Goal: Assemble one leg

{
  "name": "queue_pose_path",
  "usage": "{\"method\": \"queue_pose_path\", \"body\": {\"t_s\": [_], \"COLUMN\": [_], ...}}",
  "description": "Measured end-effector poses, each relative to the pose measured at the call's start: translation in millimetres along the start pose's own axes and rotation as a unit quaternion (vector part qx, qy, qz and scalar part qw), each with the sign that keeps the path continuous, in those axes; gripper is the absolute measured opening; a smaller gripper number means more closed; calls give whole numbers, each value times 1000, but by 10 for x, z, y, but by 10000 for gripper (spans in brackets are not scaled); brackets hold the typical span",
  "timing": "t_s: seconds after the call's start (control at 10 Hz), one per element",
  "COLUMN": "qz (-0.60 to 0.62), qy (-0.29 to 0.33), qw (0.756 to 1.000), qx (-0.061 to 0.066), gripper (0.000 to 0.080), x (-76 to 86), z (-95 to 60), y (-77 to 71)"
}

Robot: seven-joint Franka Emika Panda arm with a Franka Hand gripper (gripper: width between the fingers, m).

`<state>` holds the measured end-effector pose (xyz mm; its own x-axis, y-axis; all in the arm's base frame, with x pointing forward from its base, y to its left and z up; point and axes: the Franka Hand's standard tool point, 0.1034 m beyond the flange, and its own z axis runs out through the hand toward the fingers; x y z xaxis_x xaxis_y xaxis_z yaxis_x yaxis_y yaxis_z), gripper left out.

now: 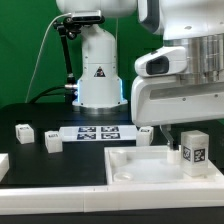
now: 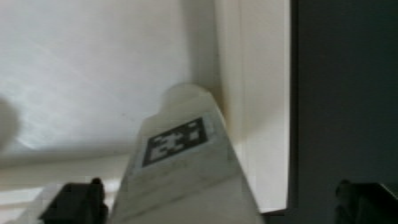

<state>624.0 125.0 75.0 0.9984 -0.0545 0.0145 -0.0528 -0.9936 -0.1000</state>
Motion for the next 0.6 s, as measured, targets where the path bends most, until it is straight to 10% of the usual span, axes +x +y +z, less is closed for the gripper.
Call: {"method": "queue_pose_path", "body": {"t_s": [0.3, 0.6], "qz": [-121, -120], "qy": [-4, -4], "qw": [993, 993], "qx": [-4, -4], "gripper": [649, 427], "x": [-9, -10], "z": [19, 19], "y": [54, 53]}}
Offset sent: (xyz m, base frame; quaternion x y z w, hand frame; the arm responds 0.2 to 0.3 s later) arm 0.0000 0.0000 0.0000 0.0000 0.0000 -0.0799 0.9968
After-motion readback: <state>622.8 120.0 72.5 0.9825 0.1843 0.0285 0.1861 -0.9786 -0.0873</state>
